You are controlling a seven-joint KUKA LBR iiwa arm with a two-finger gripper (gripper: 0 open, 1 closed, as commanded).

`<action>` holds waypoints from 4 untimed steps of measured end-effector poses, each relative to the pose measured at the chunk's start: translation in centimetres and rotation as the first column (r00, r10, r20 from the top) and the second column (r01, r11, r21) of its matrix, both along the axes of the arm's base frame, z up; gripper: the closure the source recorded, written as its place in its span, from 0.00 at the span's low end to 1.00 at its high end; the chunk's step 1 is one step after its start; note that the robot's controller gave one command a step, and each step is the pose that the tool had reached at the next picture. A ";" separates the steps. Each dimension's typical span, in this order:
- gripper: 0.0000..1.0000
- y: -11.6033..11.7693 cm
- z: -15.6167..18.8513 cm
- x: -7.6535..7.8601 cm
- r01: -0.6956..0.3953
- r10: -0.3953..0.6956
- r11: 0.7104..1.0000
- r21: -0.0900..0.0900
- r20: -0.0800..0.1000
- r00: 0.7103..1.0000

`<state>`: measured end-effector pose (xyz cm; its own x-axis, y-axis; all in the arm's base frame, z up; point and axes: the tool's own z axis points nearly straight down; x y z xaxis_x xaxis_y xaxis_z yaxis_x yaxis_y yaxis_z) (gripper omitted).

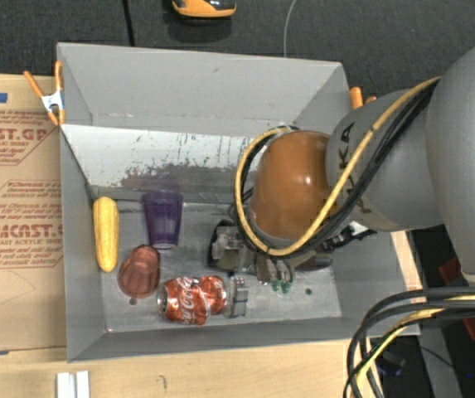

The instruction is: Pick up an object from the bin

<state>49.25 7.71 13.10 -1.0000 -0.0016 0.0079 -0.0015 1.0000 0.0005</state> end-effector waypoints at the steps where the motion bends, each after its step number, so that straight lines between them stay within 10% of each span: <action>1: 0.00 0.0 0.4 0.2 0.001 -0.001 1.000 0.001 0.007 1.000; 2: 0.00 1.0 -2.1 0.4 -0.102 0.102 0.995 -0.001 0.014 0.995; 3: 1.00 2.1 -6.2 -0.6 -0.011 0.011 1.000 0.001 0.007 1.000; 4: 1.00 2.0 -6.2 -0.6 -0.011 0.011 1.000 0.001 0.007 1.000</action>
Offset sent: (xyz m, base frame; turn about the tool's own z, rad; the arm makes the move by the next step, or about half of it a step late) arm 0.0023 0.0256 -0.0610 -0.2384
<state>48.63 9.76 6.94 -0.9999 -0.0123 0.0008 -0.0123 0.9999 0.0012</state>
